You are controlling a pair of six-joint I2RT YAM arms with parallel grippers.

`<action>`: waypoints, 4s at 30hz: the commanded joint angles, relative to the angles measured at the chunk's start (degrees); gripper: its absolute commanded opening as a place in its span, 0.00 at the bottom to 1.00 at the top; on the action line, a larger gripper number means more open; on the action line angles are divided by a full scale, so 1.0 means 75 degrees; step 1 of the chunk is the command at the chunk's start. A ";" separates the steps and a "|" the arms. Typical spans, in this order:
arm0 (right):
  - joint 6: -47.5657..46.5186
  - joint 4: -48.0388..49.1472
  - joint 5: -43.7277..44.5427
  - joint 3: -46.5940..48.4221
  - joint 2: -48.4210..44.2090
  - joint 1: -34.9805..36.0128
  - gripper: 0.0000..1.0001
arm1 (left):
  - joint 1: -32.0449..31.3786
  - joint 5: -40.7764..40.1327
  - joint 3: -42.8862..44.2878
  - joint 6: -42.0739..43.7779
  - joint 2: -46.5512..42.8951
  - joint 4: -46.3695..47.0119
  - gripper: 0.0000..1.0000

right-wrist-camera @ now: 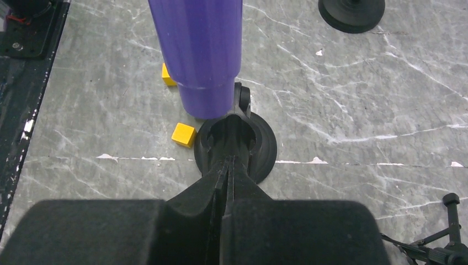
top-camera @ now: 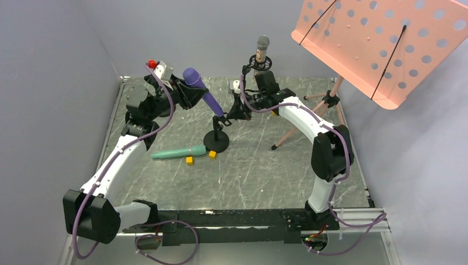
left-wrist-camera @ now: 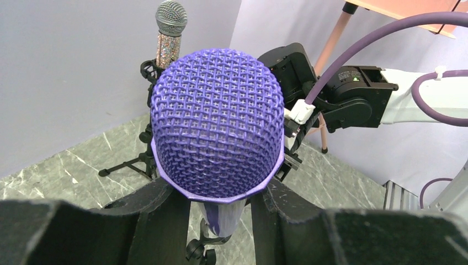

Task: Attach the microphones to the stand

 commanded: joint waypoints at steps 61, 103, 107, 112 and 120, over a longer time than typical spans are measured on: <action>0.0041 0.0303 0.0331 -0.0473 -0.0086 0.0049 0.44 | -0.0139 0.1161 -0.0606 -0.0002 0.1923 0.1225 0.00; -0.0009 -0.0257 0.0507 -0.0980 -0.0367 -0.0097 0.47 | -0.0351 0.0610 -0.0479 0.1389 0.2421 -0.0424 0.00; 0.0039 -0.0274 0.0434 -0.0985 -0.0490 -0.0131 0.47 | -0.0362 0.0560 -0.0421 0.1523 0.2408 -0.0638 0.00; 0.0103 -0.0278 0.0298 -0.1117 -0.0735 -0.0217 0.47 | -0.0499 0.0492 -0.0589 0.1580 0.2508 -0.0684 0.00; 0.0130 -0.0381 0.0149 -0.1199 -0.0978 -0.0220 0.47 | -0.0583 0.0300 -0.1125 0.1461 0.2682 -0.0458 0.00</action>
